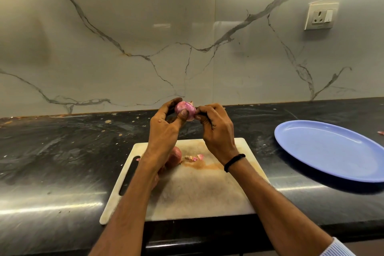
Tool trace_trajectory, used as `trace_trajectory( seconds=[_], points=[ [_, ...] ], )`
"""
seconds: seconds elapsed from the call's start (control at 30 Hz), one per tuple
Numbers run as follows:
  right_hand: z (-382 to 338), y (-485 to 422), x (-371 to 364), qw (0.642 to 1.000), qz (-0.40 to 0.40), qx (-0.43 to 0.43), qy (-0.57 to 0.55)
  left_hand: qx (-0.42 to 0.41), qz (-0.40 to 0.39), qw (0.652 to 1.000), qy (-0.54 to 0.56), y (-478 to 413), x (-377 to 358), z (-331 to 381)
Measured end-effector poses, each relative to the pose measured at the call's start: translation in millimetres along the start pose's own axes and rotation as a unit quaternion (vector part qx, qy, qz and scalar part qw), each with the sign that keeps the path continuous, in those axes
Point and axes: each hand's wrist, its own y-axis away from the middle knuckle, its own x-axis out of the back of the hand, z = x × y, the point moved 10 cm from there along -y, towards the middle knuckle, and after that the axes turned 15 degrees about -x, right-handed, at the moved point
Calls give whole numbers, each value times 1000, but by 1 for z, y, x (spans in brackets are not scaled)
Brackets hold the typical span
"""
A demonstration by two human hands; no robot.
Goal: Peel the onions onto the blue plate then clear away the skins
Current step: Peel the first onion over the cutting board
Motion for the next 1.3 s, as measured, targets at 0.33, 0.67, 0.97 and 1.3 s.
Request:
trace_trajectory(
  seconds=[0.33,0.67,0.97,1.3],
  points=[
    [15,-4,3,998,5,-59,2,42,40,991,120,2,3,-5],
    [-3,-1,3,997,-33,-27,-69,45,38,990,131,1,3,-6],
    [5,0,-2,995,-43,-56,-64,24,17,996,82,0,3,-12],
    [9,0,-8,982,-92,-120,-115,30,16,995,93,1,2,-11]
  ],
)
